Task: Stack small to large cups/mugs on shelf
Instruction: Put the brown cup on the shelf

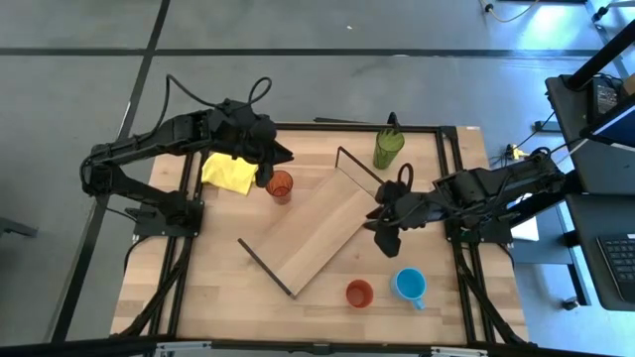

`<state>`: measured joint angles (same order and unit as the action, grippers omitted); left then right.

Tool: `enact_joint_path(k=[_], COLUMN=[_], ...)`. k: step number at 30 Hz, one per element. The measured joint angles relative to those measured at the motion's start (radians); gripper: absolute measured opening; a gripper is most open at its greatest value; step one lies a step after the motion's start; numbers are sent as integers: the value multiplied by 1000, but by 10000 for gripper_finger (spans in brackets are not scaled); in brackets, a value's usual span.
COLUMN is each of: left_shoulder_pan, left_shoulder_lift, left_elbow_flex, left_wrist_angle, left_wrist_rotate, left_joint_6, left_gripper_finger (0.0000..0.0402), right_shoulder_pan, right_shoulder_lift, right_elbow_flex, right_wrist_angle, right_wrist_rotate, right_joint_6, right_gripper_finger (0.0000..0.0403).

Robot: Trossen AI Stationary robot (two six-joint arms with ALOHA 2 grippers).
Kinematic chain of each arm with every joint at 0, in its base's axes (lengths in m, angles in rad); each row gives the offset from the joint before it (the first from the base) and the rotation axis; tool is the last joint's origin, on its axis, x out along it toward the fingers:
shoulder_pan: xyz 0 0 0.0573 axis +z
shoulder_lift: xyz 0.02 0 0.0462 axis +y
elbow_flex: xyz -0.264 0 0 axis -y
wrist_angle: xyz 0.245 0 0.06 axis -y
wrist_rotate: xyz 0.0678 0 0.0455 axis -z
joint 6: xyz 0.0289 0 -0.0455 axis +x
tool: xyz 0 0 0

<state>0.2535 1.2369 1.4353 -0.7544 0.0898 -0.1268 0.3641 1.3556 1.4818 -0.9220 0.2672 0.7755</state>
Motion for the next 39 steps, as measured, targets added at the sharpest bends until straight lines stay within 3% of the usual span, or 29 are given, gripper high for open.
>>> enact_joint_path(k=[5, 8, 12, 21, 25, 30, 34, 39], left_shoulder_pan=[1, 6, 15, 173, 241, 287, 284, 255], left_shoulder_lift=[0, 0, 3, 3, 2, 42, 117, 198], left_elbow_flex=[0, -5, -84, -324, -335, -335, -335, -335], left_wrist_angle=[-83, -193, -212, -102, -88, -85, -138, -139], left_wrist_rotate=[-16, -86, -146, -136, -130, -45, 22, 23], left_joint_6=[-20, -1, 23, -2, 6, 5, 9, 28], left_gripper_finger=[51, 51, 51, 76, 105, 132, 136, 137], right_shoulder_pan=[0, 0, -18, -67, -101, -159, -213, -249], right_shoulder_lift=[0, 0, 0, -4, -13, -30, -58, -74], right_elbow_flex=[0, 10, 50, 249, 324, 366, 361, 360], right_wrist_angle=[21, 21, 23, 3, -87, -258, -299, -304], right_wrist_rotate=[16, 76, 120, 269, 300, 351, 354, 351], right_joint_6=[-63, -108, -179, -348, -361, -306, -284, -294], right_gripper_finger=[140, 140, 140, 141, 141, 141, 141, 140])
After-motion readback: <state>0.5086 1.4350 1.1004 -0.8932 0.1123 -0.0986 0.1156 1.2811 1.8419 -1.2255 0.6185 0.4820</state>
